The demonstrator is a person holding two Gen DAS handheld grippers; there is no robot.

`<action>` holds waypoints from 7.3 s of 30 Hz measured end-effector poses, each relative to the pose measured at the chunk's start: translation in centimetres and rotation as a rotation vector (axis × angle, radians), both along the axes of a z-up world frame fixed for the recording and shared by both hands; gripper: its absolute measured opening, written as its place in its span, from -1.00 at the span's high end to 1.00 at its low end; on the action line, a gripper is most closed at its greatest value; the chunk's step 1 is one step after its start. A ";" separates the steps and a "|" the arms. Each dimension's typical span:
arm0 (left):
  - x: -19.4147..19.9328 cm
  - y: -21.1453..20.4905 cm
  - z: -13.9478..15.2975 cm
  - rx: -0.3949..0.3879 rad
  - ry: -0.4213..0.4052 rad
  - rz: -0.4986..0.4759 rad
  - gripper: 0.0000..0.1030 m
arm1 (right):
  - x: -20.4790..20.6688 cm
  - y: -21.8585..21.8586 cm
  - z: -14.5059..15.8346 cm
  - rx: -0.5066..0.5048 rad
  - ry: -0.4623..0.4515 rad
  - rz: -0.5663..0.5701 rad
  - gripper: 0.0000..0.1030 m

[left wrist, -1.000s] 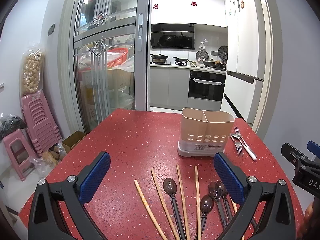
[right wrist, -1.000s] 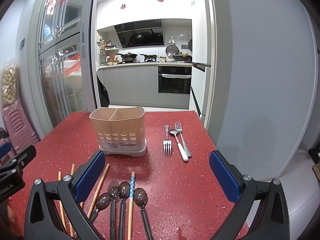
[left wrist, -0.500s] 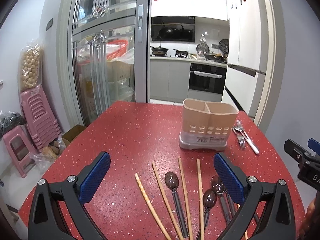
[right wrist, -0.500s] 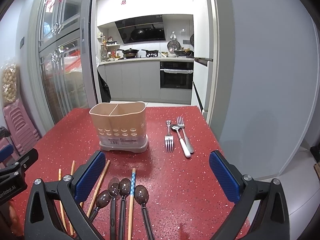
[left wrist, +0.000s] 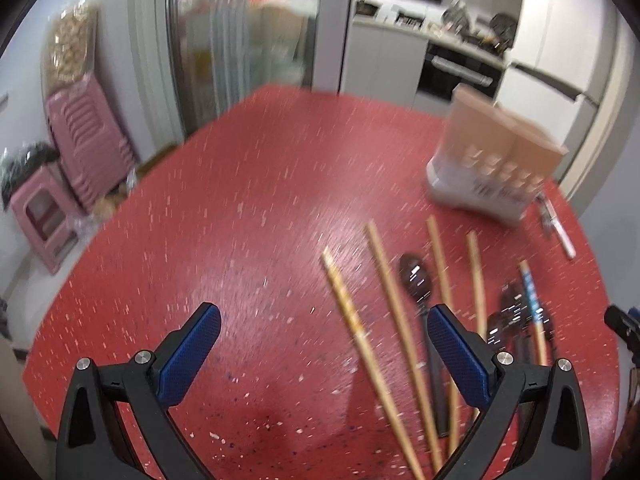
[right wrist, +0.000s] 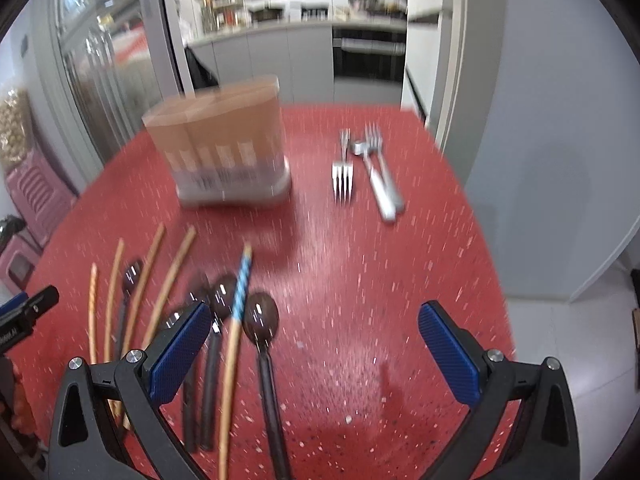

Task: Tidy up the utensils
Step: 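Grasp a brown spoon with the right tool while the left tool grasps a yellow chopstick, then carry the spoon and chopstick to the beige holder and drop them in, then withdraw both open tools back toward the remaining utensils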

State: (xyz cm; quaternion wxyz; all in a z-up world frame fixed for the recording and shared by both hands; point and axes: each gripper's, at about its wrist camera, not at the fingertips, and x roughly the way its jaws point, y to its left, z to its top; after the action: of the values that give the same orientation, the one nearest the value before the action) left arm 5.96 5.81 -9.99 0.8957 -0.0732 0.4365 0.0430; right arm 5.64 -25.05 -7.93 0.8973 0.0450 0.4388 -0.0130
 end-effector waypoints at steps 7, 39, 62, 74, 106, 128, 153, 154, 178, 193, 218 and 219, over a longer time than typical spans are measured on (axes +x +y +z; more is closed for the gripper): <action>1.9 0.4 -3.1 -0.015 0.111 0.035 -1.00 | 1.6 0.7 -3.5 -0.004 0.134 0.057 -0.90; 7.3 -3.9 -3.3 0.051 0.316 -0.121 -0.12 | 5.7 5.4 -5.1 -0.077 0.401 0.280 0.55; 1.3 -3.4 2.8 -0.107 0.010 -0.184 0.39 | 3.3 0.3 -1.6 0.178 0.236 0.227 0.76; 0.5 -3.2 11.4 -0.137 -0.227 -0.204 0.39 | 3.1 0.3 6.3 0.244 -0.014 0.239 0.76; 16.0 -8.1 24.0 -0.122 -0.485 -0.244 0.39 | 19.5 1.4 15.8 0.185 -0.270 0.195 0.76; 19.6 -11.4 12.6 -0.012 -0.342 -0.262 0.39 | 22.0 3.1 7.0 0.118 -0.285 0.214 0.76; 13.5 -8.7 9.8 0.004 -0.179 -0.195 0.39 | 17.3 1.7 7.5 0.181 -0.186 0.225 -0.21; 12.9 -8.5 9.6 0.009 -0.167 -0.193 0.39 | 16.6 1.7 7.5 0.179 -0.180 0.229 -0.23; 3.5 -3.9 1.9 0.015 -0.010 -0.084 -1.00 | 6.5 1.5 -0.7 0.220 0.157 0.172 -0.33; 5.5 -3.2 -5.5 0.037 0.124 -0.043 -1.00 | 6.3 2.5 -3.5 0.190 0.246 0.121 -0.33; 8.9 -4.0 -8.4 0.047 0.198 -0.063 -1.00 | 8.3 5.2 -4.3 0.092 0.292 0.165 0.19; 9.0 -3.9 -8.6 0.047 0.202 -0.062 -1.00 | 8.3 5.1 -4.3 0.100 0.298 0.165 0.20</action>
State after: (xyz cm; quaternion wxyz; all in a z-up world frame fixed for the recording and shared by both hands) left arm 14.93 1.88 -18.61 0.8494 -0.0339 0.5256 0.0329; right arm 13.95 -19.93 -12.23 0.8171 0.0508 0.5692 0.0759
